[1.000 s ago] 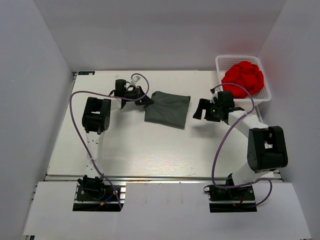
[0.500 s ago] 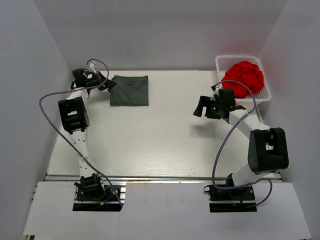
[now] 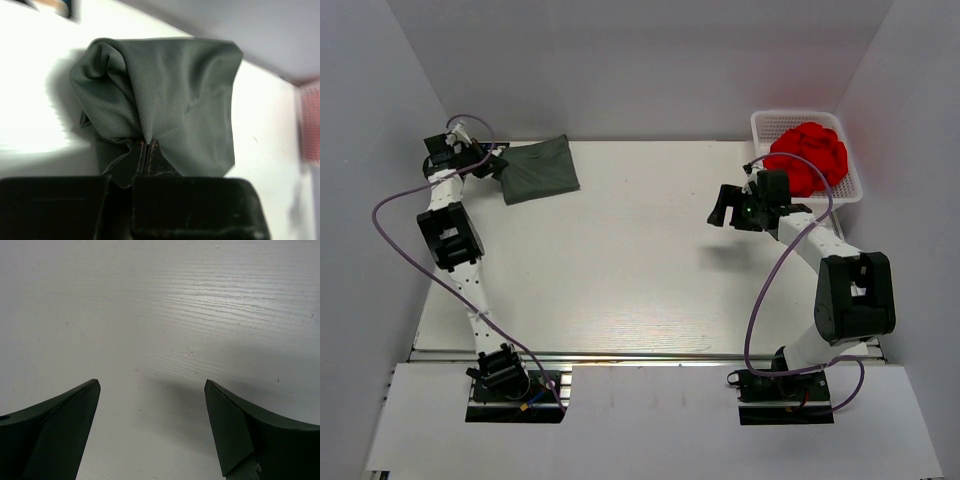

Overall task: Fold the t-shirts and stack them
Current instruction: Put the neatly folded tshirt into the corner of the board with the left arm

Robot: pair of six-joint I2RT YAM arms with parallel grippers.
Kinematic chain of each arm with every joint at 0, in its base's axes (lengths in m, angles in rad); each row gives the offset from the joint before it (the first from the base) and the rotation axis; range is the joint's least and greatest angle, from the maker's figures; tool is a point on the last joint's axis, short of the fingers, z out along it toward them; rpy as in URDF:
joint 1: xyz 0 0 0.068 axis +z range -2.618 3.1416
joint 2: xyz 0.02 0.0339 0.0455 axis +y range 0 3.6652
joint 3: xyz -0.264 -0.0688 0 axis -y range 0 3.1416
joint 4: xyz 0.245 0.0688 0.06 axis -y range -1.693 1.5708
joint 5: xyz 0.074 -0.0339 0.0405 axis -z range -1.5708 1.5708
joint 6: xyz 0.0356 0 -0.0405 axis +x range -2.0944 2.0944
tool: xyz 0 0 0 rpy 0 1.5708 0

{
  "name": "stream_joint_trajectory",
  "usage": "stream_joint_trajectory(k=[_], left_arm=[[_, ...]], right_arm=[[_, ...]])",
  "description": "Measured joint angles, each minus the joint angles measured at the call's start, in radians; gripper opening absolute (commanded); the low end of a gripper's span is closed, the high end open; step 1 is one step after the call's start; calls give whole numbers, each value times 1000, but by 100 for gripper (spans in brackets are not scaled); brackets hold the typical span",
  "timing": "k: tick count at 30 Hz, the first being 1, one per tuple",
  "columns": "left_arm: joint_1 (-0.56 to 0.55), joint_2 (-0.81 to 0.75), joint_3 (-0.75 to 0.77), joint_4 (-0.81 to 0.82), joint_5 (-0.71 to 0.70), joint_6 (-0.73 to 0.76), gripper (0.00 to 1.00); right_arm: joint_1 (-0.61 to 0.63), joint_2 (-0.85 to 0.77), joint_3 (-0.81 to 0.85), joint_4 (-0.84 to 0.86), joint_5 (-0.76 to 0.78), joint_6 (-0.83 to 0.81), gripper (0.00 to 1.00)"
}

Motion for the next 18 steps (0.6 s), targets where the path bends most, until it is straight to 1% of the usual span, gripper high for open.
stream_joint_trajectory(k=[2,4,11,16,17,18], left_arm=[[18,18,67,-24,-46,14,0],[29,23,101,-26,-83,27,0],[23,48,157,-28,-217,57,0],[18,85,159,20,-298,51,0],[17,92,161,32,-308,48,2],[16,100,162,41,-319,46,11]], right_arm=[[0,6,8,-3,3,0,91],[0,9,10,-5,4,2,91],[0,17,10,-18,16,4,91],[0,17,10,-21,20,7,91],[0,17,10,-21,19,8,91],[0,17,10,-21,19,8,91]])
